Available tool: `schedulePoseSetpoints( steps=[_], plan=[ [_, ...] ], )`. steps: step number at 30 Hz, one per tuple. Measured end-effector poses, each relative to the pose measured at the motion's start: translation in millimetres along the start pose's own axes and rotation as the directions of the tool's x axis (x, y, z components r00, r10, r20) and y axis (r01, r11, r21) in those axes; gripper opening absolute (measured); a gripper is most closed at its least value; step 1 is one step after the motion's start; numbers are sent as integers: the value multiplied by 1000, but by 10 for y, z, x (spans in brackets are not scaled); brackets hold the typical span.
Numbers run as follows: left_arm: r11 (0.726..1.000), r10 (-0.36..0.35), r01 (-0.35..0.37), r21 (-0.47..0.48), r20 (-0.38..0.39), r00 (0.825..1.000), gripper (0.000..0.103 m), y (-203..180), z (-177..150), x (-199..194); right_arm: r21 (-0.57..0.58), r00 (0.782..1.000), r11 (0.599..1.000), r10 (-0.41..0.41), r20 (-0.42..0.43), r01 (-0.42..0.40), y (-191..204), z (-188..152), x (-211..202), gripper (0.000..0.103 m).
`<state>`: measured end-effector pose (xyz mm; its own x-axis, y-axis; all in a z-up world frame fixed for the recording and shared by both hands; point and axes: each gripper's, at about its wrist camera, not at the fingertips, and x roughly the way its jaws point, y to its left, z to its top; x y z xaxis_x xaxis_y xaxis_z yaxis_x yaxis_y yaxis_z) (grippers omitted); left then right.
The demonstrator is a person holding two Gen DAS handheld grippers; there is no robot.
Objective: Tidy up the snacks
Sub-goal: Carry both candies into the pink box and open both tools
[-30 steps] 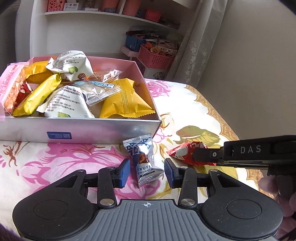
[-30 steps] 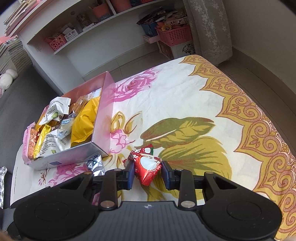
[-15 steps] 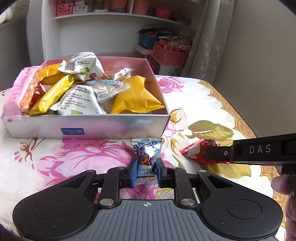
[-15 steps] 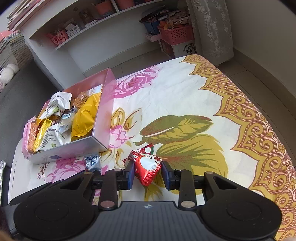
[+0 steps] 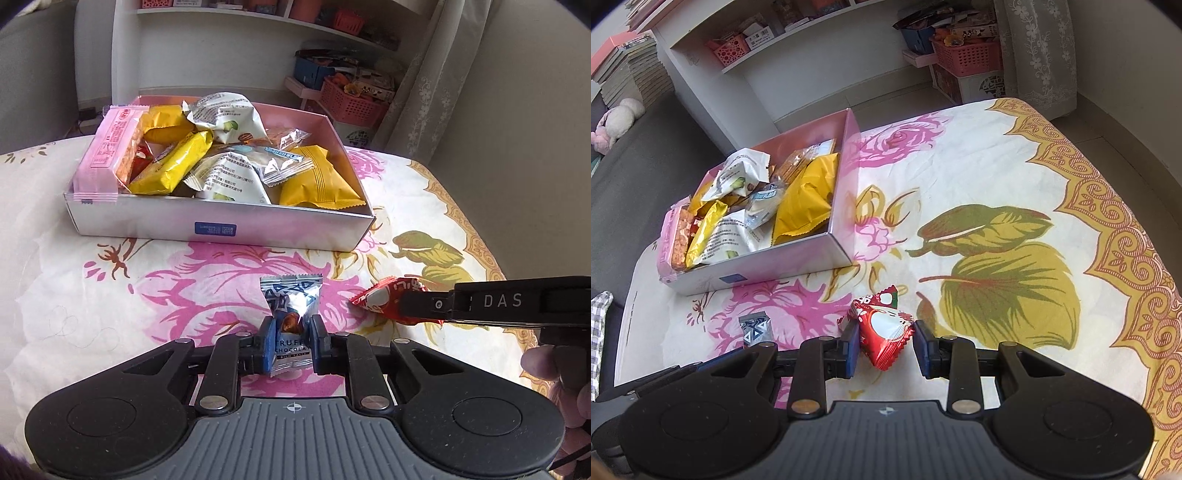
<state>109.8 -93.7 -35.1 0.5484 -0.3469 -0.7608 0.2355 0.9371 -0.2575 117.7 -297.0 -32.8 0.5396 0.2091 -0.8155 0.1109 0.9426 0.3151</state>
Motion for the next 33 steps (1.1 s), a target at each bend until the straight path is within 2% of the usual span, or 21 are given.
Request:
schedulePoseSetpoints(
  steps=[7,18,26,33],
  plan=[
    [1000,-15,15,12,8,1000,16,133,1,-200,-2,999,999,43,-12,-43,174,-19,-35,24],
    [999,-29,30,-18,76,997,16,389,159,-443,49,994,993,105,33,-107,247,111,-105,24],
    [994,-37,50,-94,137,990,16,478,374,-444,109,981,981,149,126,-163,256,261,-122,24],
    [995,-39,54,-81,170,985,16,430,628,-292,104,958,971,187,218,-213,344,392,-17,24]
  ],
)
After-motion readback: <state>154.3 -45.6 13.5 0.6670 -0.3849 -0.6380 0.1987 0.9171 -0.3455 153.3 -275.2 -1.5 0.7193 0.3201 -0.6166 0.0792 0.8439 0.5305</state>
